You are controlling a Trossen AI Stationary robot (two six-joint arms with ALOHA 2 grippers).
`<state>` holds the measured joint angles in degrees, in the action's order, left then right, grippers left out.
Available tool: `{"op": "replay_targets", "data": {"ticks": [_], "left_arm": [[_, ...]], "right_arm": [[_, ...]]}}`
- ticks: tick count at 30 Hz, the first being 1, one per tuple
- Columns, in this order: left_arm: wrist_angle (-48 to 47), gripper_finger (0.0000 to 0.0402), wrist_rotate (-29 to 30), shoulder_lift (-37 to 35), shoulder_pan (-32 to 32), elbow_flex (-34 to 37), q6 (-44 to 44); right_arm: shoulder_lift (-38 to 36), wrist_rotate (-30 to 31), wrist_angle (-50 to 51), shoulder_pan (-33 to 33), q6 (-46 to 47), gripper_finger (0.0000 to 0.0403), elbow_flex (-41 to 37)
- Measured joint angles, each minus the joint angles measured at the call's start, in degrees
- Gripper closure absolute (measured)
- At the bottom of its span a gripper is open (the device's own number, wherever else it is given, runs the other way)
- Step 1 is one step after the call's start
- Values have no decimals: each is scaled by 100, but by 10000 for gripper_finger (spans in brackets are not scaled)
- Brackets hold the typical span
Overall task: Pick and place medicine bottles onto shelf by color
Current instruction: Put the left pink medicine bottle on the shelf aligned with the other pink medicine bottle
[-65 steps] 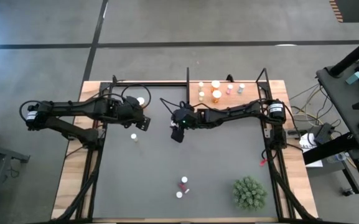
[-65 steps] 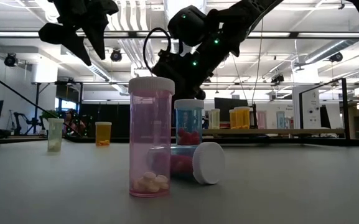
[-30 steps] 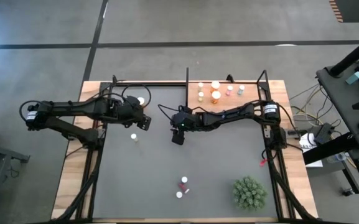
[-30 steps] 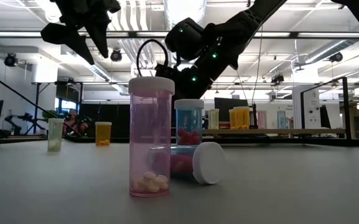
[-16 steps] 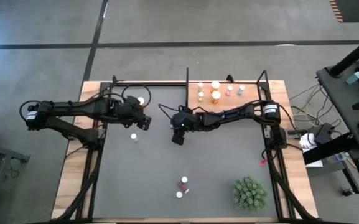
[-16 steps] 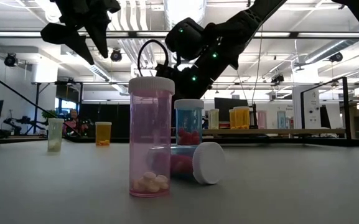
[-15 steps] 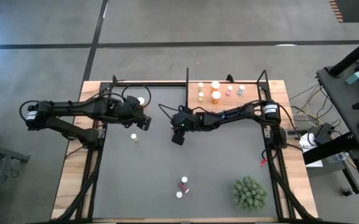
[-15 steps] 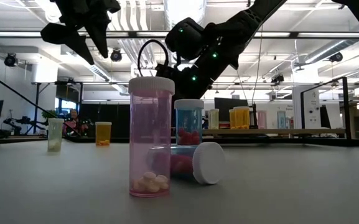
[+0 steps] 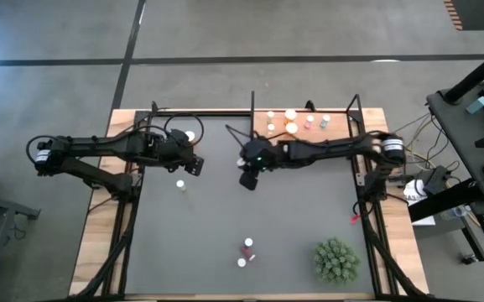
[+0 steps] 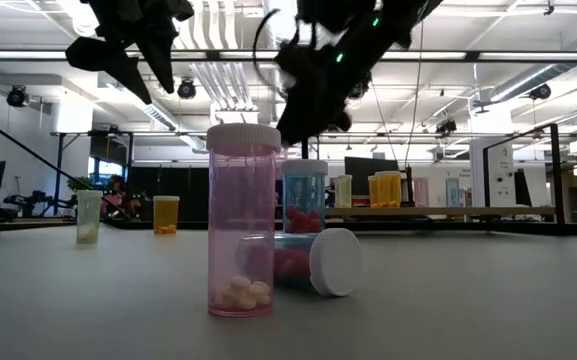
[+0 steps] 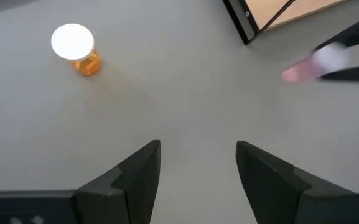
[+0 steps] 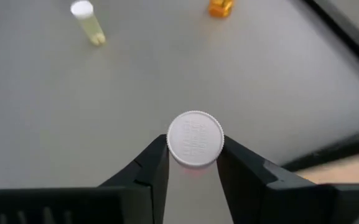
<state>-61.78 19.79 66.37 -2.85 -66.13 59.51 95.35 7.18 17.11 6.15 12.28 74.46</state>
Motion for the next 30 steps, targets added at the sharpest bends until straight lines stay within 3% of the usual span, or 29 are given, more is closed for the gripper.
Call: {"op": "replay_targets", "data": {"ticks": [3, 7, 20, 25, 30], "left_arm": [[-11, 209, 2, 0, 0, 0, -4], [-14, 209, 1, 0, -2, 0, -26], [-2, 209, 175, 0, -2, 7, -26], [13, 209, 180, 0, 0, 7, -24], [40, 209, 249, 0, 0, 9, -22]], "right_arm": [[-477, 74, 424, 11, 1, 292, -65], [-1181, 708, 793, 11, 238, 287, -531], [-3507, 2595, 796, 177, 3126, 288, -3025], [-3820, 3243, 825, 405, 3550, 287, -3465], [-3753, 3302, 854, 683, 3557, 288, -3678]]}}
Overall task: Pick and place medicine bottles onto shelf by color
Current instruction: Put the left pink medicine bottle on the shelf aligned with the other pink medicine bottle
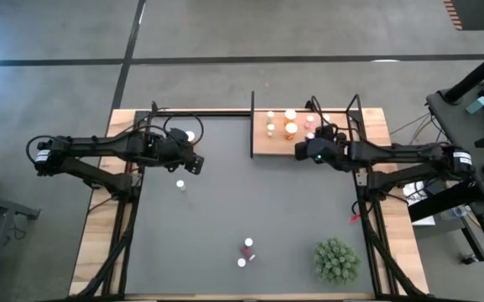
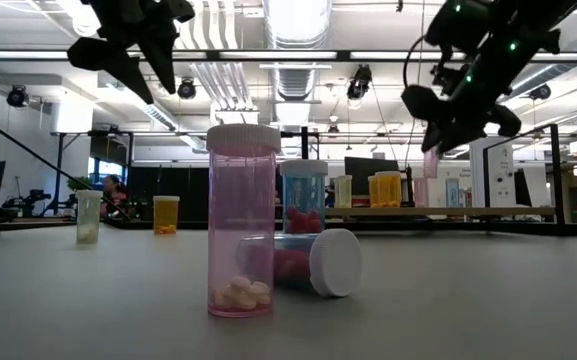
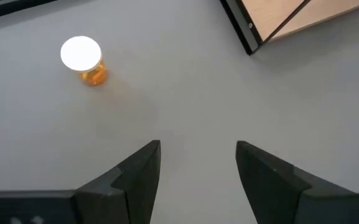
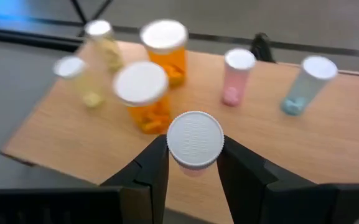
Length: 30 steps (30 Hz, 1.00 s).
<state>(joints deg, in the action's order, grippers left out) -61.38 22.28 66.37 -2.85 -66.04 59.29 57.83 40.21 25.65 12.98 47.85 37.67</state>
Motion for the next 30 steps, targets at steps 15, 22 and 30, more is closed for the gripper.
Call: {"op": "replay_targets", "data": {"ticks": [15, 22, 30], "left_arm": [[135, 209, 124, 0, -2, 2, 10], [137, 209, 211, 0, -2, 2, 33], [137, 209, 228, 0, -7, 4, 35]], "right_arm": [[869, 3, -289, 783, -125, 288, -77], [988, -37, -658, 950, -654, 289, -77], [984, -830, -1099, 1259, -1622, 289, -75]]}}
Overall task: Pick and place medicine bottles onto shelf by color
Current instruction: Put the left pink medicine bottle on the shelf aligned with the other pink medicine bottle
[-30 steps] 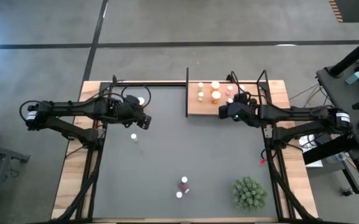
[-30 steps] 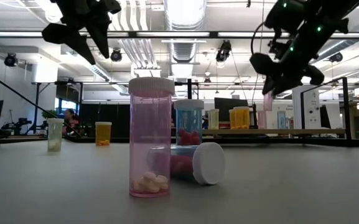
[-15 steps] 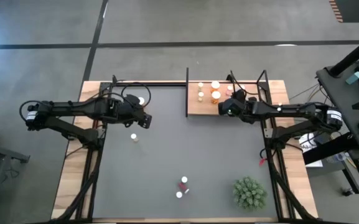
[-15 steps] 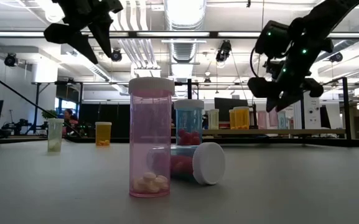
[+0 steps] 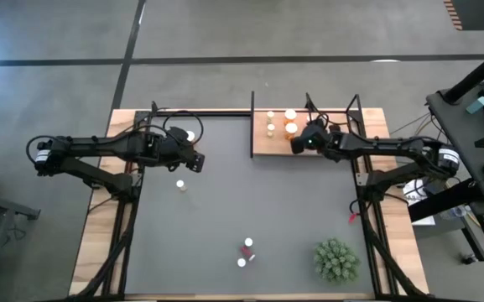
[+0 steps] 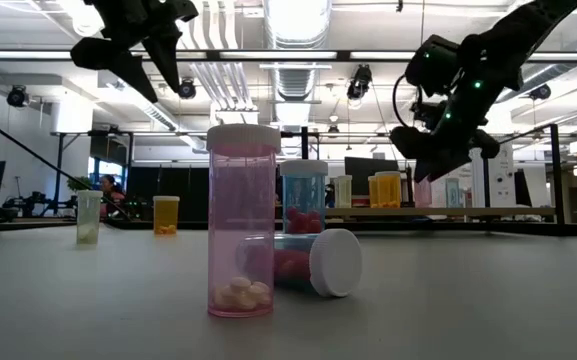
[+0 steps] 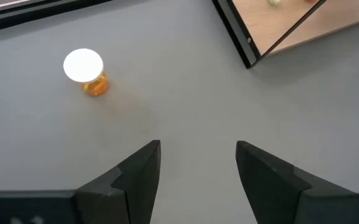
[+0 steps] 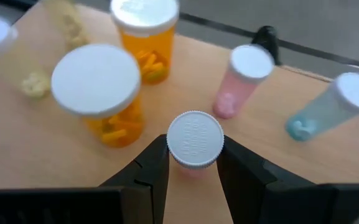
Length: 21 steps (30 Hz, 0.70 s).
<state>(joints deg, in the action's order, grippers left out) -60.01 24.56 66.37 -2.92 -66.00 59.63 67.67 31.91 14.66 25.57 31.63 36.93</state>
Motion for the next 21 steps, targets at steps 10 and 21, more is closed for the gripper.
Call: {"op": "replay_targets", "data": {"ticks": [10, 21], "left_arm": [[222, 209, 2, 0, 0, 0, 5], [420, 209, 152, 0, -3, 0, 7]], "right_arm": [[-32, -537, -9, 424, -881, 288, 4], [-45, -842, -37, 642, -880, 287, 9]]}}
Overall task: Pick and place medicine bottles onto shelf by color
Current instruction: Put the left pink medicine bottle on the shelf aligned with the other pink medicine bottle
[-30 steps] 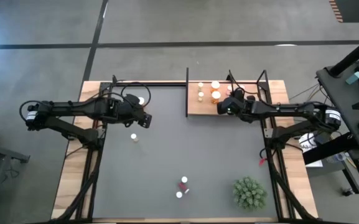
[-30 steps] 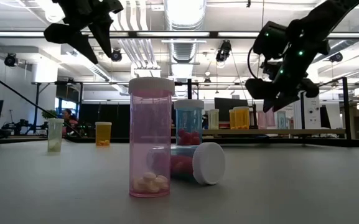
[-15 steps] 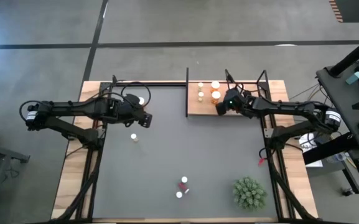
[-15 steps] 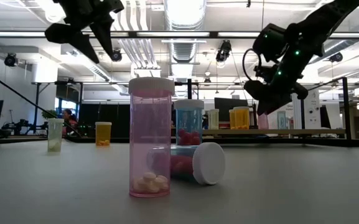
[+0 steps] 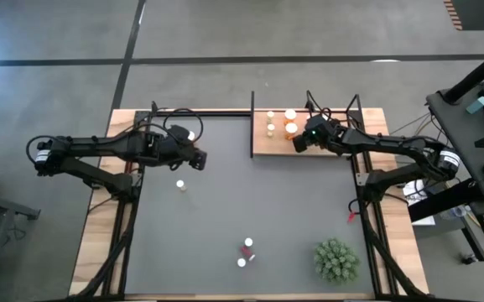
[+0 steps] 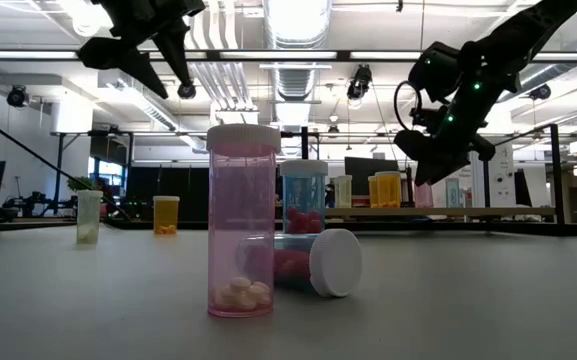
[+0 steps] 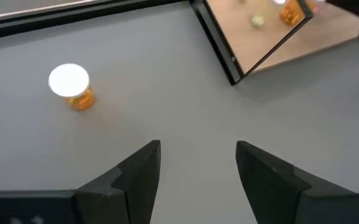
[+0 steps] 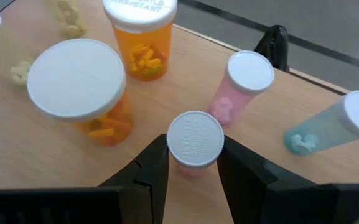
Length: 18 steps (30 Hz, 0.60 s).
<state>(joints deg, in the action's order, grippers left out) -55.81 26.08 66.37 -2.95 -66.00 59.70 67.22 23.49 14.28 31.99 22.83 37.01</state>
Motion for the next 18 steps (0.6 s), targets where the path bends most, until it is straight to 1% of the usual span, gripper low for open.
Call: {"op": "replay_targets", "data": {"ticks": [18], "left_arm": [[138, 209, 45, 0, -4, 0, 2]], "right_arm": [[0, 50, 26, 4, -57, 283, 0]]}}
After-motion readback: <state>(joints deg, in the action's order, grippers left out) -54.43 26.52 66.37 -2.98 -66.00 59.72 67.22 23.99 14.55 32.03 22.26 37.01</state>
